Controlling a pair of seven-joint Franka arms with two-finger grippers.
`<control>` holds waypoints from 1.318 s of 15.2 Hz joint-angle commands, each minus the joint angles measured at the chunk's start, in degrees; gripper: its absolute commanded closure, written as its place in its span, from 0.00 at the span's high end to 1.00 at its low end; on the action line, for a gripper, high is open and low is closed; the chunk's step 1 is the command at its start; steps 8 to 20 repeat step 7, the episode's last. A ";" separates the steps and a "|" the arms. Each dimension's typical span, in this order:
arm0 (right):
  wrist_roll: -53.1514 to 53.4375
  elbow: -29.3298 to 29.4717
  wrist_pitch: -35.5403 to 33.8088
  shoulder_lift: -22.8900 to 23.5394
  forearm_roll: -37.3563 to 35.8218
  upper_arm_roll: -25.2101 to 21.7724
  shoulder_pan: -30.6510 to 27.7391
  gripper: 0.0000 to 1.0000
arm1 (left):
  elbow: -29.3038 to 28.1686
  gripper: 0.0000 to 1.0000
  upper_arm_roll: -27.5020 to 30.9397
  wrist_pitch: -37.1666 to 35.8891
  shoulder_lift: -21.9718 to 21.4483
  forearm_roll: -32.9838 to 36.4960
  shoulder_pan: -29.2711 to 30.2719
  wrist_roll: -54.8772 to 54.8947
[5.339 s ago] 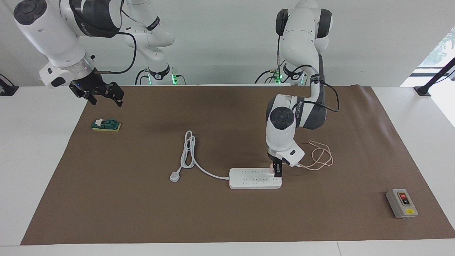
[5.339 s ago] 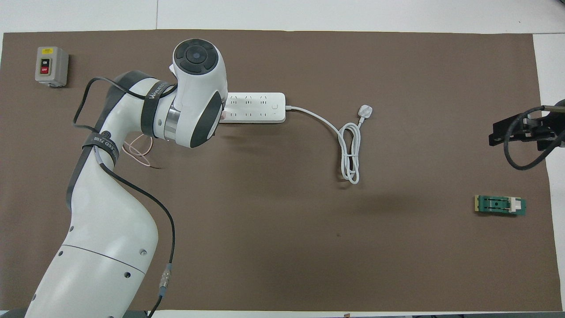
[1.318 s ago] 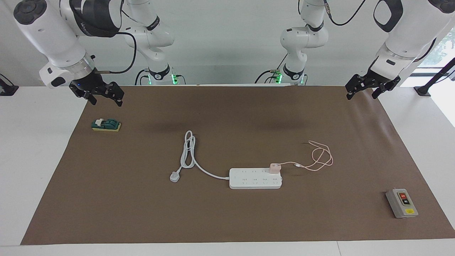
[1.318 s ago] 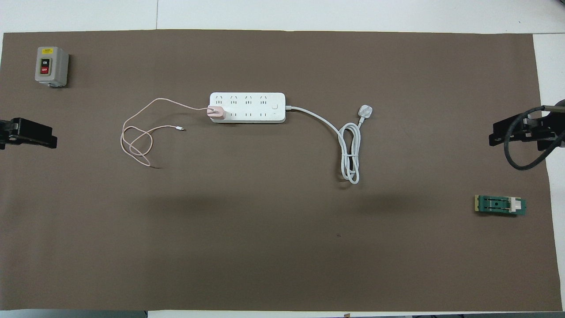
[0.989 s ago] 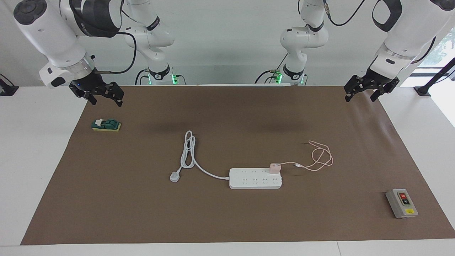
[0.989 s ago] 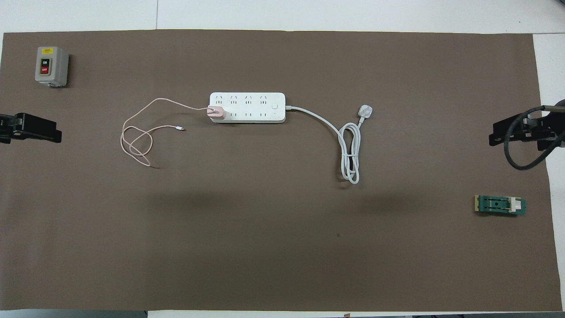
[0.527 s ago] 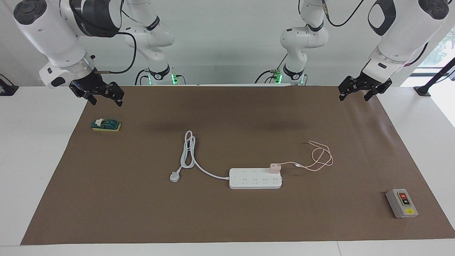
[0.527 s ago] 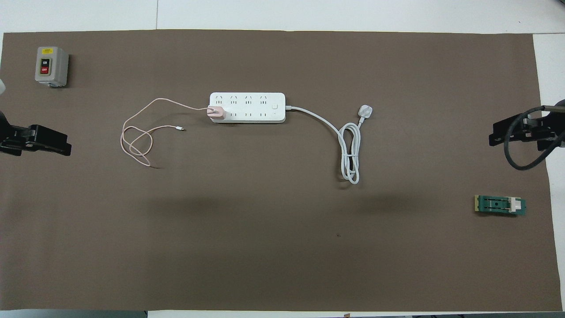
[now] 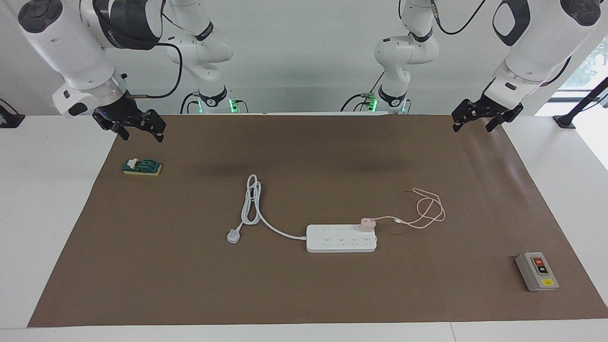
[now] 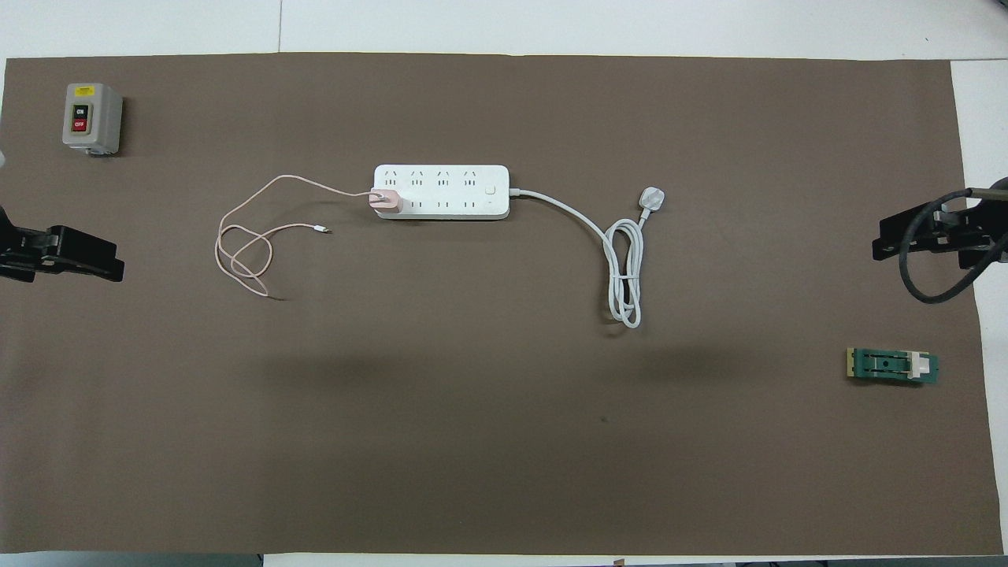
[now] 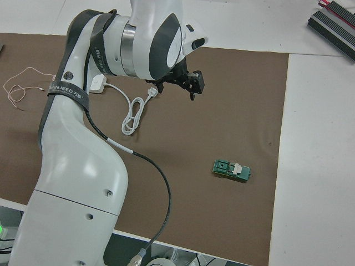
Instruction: Plug charger into power strip
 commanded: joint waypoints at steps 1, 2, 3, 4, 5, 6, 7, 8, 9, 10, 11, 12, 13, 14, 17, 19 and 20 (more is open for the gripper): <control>-0.85 -0.61 0.08 -0.86 -0.39 0.42 -0.41 1.00 | -1.37 1.00 0.03 -0.09 -1.43 -0.19 0.34 0.19; -0.85 -0.61 0.08 -0.86 -0.39 0.42 -0.41 1.00 | -1.37 1.00 0.12 -0.18 -1.43 -0.19 0.26 0.19; -0.85 -0.61 0.08 -0.86 -0.39 0.42 -0.41 1.00 | -1.37 1.00 0.03 -0.18 -1.43 -0.19 0.26 0.19; -0.85 -0.61 0.08 -0.86 -0.39 0.42 -0.41 1.00 | -1.29 1.00 0.12 -0.18 -1.43 -0.19 0.34 0.10; -0.85 -0.61 0.08 -0.86 -0.39 0.42 -0.41 1.00 | -1.37 1.00 0.12 -0.18 -1.43 -0.19 0.34 0.10; -0.85 -0.61 0.08 -0.86 -0.39 0.42 -0.41 1.00 | -1.29 1.00 0.12 -0.18 -1.43 -0.19 0.34 0.10; -0.85 -0.61 0.08 -0.86 -0.39 0.42 -0.41 1.00 | -1.37 1.00 0.12 -0.53 -1.52 -0.19 0.34 0.19; -0.85 -0.61 0.08 -0.86 -0.39 0.42 -0.41 1.00 | -1.37 1.00 0.12 -0.53 -1.52 -0.19 0.34 0.19; -0.85 -0.61 0.08 -0.86 -0.39 0.42 -0.41 1.00 | -1.37 1.00 0.12 -0.53 -1.52 -0.19 0.34 0.19; -0.85 -0.61 0.08 -0.86 -0.39 0.42 -0.41 1.00 | -1.37 1.00 0.12 -0.53 -1.52 -0.19 0.34 0.19; -0.85 -0.61 0.08 -0.86 -0.39 0.42 -0.41 1.00 | -1.37 1.00 0.12 -0.53 -1.52 -0.19 0.34 0.19; -0.85 -0.61 0.08 -0.86 -0.39 0.42 -0.41 1.00 | -1.37 1.00 0.12 -0.53 -1.52 -0.19 0.34 0.19; -0.85 -0.61 0.08 -0.86 -0.39 0.42 -0.41 1.00 | -1.37 1.00 0.12 -0.53 -1.52 -0.19 0.34 0.19; -0.85 -0.61 0.08 -0.86 -0.39 0.42 -0.41 1.00 | -1.37 1.00 0.12 -0.53 -1.52 -0.19 0.34 0.19; -0.85 -0.61 0.08 -0.86 -0.39 0.42 -0.41 1.00 | -1.37 1.00 0.12 -0.53 -1.52 -0.19 0.34 0.19; -0.85 -0.61 0.08 -0.86 -0.39 0.42 -0.41 1.00 | -1.37 1.00 0.12 -0.53 -1.52 -0.19 0.34 0.19; -0.85 -0.61 0.08 -0.86 -0.39 0.42 -0.41 1.00 | -1.37 1.00 0.12 -0.53 -1.52 -0.19 0.34 0.19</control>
